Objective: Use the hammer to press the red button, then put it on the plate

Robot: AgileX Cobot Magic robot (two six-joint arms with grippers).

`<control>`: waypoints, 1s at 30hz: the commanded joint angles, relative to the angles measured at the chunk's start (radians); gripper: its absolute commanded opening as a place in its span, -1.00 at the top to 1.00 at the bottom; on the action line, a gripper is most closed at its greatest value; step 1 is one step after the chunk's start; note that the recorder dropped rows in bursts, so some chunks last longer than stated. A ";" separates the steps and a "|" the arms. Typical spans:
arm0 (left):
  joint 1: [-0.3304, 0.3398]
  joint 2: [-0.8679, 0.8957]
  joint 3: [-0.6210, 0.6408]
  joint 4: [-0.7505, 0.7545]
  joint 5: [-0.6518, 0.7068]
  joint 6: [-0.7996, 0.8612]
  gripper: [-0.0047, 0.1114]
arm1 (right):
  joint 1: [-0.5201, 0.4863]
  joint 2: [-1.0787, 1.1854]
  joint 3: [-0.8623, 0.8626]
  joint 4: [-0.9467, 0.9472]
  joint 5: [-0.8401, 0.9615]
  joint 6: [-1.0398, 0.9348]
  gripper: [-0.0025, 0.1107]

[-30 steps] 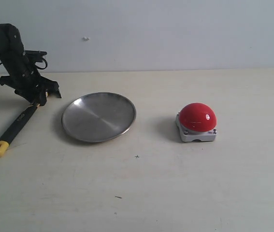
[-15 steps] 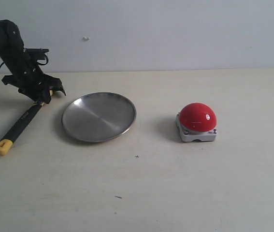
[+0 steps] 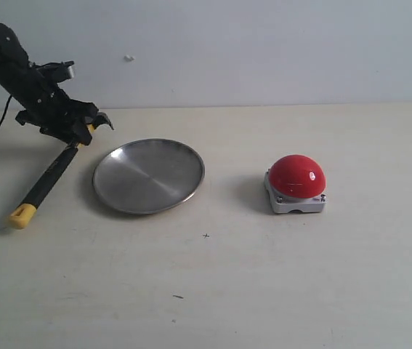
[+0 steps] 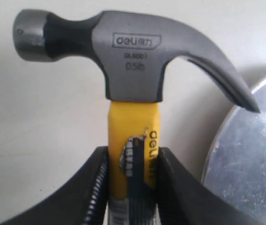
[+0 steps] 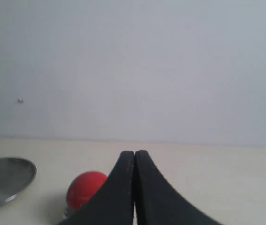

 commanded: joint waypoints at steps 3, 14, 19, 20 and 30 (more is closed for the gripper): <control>0.032 -0.032 -0.006 -0.075 -0.026 0.019 0.92 | -0.001 -0.004 0.005 0.009 -0.172 0.025 0.96; 0.042 -0.042 -0.006 -0.178 -0.046 0.084 0.92 | -0.001 0.114 -0.043 -0.182 -0.377 0.761 0.92; 0.040 -0.067 -0.006 -0.217 -0.039 0.084 0.92 | -0.001 0.385 -0.199 -0.361 -0.371 0.892 0.80; 0.040 -0.078 -0.006 -0.219 -0.039 0.084 0.92 | -0.001 0.457 -0.234 -0.373 -0.363 0.892 0.80; 0.040 -0.123 -0.006 -0.326 -0.045 0.125 0.92 | -0.001 1.170 -0.424 -0.905 -0.589 1.325 0.91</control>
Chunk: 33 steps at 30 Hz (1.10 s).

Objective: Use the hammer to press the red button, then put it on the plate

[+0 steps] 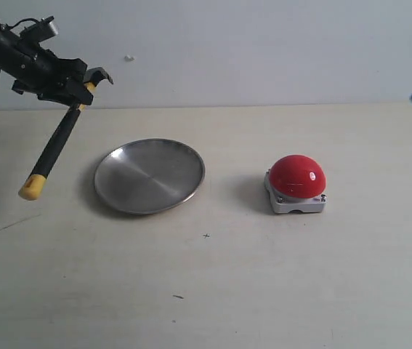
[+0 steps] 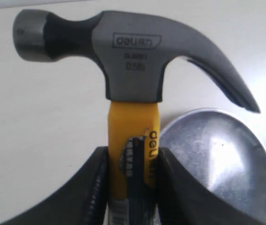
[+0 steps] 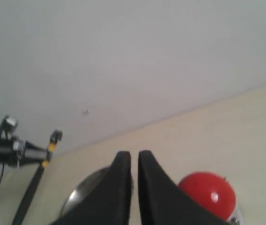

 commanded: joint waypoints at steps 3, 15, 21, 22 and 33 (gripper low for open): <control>-0.015 -0.028 -0.006 -0.104 -0.019 0.040 0.92 | 0.019 0.417 -0.154 -0.464 -0.342 0.382 0.96; -0.124 -0.028 -0.006 -0.100 -0.061 0.089 0.92 | 0.313 0.931 -0.608 -0.541 -0.314 0.548 0.91; -0.135 -0.028 -0.006 -0.108 -0.076 0.094 0.92 | 0.400 1.066 -0.725 -0.445 -0.311 0.608 0.25; -0.135 -0.028 -0.006 -0.116 -0.076 0.094 0.92 | 0.400 1.081 -0.733 -0.435 -0.311 0.608 0.19; -0.135 -0.028 -0.006 -0.167 -0.077 0.091 0.92 | 0.400 1.140 -0.811 -0.398 -0.225 0.644 -0.04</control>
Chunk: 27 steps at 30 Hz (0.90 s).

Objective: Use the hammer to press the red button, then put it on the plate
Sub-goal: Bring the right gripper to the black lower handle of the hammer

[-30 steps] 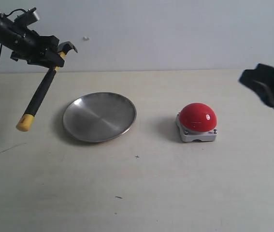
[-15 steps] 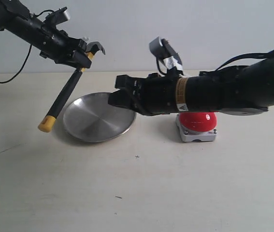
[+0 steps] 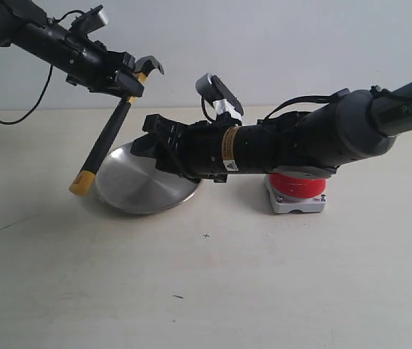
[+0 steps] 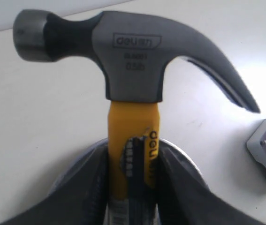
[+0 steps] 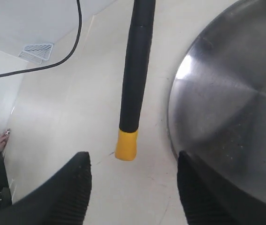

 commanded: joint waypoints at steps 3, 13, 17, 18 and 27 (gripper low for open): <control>-0.002 -0.026 -0.006 -0.050 -0.022 0.004 0.92 | 0.002 0.001 -0.017 0.009 0.009 0.007 -0.05; -0.002 -0.026 -0.006 -0.052 -0.022 0.004 0.92 | 0.004 0.001 -0.017 0.029 -0.036 0.021 -0.05; -0.008 -0.026 -0.006 -0.061 -0.022 0.000 0.92 | 0.031 0.007 -0.030 0.166 0.008 -0.060 -0.05; -0.010 -0.026 -0.006 -0.061 -0.020 0.000 0.92 | 0.042 0.012 -0.041 0.202 0.030 -0.103 -0.05; -0.036 -0.026 -0.006 -0.059 -0.005 0.000 0.92 | 0.072 0.075 -0.182 0.299 0.158 -0.221 -0.05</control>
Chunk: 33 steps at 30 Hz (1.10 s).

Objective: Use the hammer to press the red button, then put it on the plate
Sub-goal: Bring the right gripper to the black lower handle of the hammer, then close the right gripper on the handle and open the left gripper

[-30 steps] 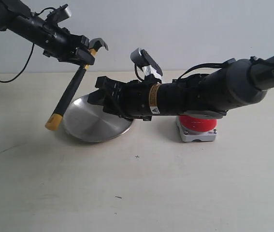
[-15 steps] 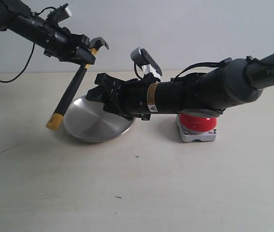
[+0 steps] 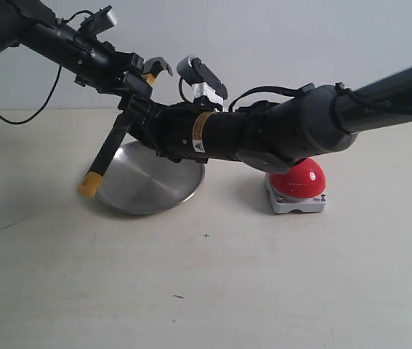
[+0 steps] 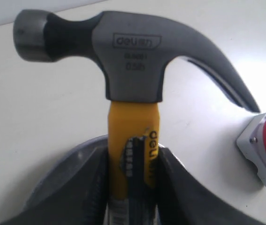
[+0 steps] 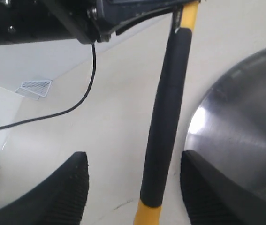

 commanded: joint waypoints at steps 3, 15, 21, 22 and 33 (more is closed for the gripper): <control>-0.009 -0.026 -0.006 -0.051 0.001 0.000 0.92 | 0.001 0.052 -0.069 0.018 0.037 -0.024 -0.05; -0.026 -0.026 -0.006 -0.045 0.030 0.000 0.92 | 0.001 0.142 -0.142 0.008 0.032 0.008 -0.05; -0.049 -0.026 -0.006 -0.041 0.025 0.000 0.92 | 0.001 0.143 -0.164 -0.001 0.030 0.008 -0.05; -0.051 -0.026 -0.006 -0.041 0.025 0.000 0.92 | 0.001 0.143 -0.164 -0.001 0.032 0.008 -0.05; -0.086 -0.037 -0.006 -0.037 0.031 0.033 0.92 | 0.001 0.182 -0.164 0.024 0.031 0.037 -0.05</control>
